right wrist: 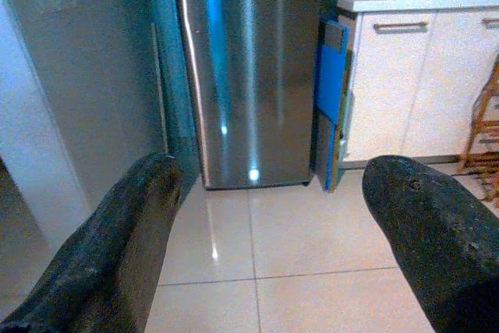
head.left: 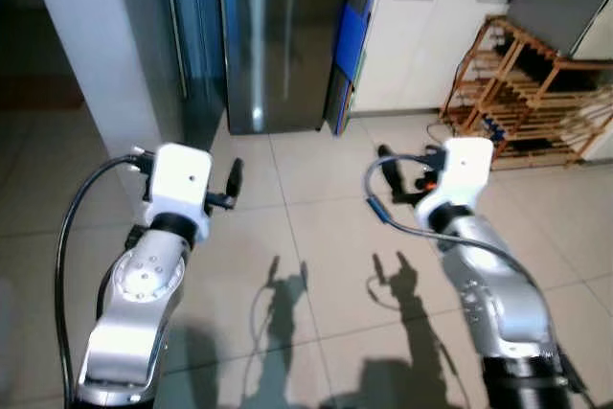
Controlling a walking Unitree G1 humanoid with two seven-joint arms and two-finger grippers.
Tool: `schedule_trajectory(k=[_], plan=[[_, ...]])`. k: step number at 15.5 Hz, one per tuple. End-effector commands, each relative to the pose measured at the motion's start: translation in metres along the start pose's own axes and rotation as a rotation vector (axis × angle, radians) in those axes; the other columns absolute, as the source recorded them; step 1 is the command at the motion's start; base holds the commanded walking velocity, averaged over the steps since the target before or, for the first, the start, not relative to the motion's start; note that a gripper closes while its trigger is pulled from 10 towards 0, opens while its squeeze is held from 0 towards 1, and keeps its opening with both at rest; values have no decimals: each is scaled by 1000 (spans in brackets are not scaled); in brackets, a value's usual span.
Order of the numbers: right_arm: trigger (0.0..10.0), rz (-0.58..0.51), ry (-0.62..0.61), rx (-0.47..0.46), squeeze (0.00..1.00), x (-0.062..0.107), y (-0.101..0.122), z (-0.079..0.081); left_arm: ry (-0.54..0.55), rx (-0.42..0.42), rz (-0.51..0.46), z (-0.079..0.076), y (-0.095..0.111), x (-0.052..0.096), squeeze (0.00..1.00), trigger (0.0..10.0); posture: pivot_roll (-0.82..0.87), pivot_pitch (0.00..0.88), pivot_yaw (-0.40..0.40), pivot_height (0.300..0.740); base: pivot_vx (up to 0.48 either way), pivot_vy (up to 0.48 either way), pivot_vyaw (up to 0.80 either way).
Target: Setting the table
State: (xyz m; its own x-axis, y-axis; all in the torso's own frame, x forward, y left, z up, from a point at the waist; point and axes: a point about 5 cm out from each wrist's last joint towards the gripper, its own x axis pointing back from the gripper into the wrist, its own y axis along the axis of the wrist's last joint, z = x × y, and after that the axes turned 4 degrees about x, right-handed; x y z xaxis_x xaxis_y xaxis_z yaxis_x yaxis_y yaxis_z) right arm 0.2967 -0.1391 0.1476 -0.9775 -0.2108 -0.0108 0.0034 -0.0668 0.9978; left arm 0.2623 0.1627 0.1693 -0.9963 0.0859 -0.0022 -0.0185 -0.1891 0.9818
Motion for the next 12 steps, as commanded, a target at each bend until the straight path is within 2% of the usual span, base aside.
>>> schedule_trajectory(k=[1, 2, 6, 9, 11, 12], plan=[[10000, -3, 3, 0, 0, 0, 1, 3, -9, -13, -1, 1, 4, 0, 0, 10000, 27, 0, -98, 740, 0, 390, -800], [10000, 3, -3, -2, 0, 0, 1, 3, -16, -20, 0, 1, 4, -1, 0, 10000, 29, 0, -98, 740, 0, 0, 0], [10000, 22, -42, -26, 0, -1, 0, -4, -5, -19, -3, 4, 5, -1, 0, 10000, 32, 0, -102, 740, 0, 0, -800], [10000, -9, -61, -21, 0, 7, 3, -8, -22, -30, -14, 3, 7, -4, 0, 10000, 21, 0, -84, 740, 0, 0, -800], [10000, -37, -138, 6, 0, 22, 4, -12, -146, -19, -36, -10, 18, -25, 0, 10000, -36, 0, 83, 740, 0, 0, -800], [10000, -48, -137, 19, 0, 24, 5, -11, -168, -16, -40, -12, 20, -28, 0, 10000, -44, 0, 107, 740, 0, 0, -800]])
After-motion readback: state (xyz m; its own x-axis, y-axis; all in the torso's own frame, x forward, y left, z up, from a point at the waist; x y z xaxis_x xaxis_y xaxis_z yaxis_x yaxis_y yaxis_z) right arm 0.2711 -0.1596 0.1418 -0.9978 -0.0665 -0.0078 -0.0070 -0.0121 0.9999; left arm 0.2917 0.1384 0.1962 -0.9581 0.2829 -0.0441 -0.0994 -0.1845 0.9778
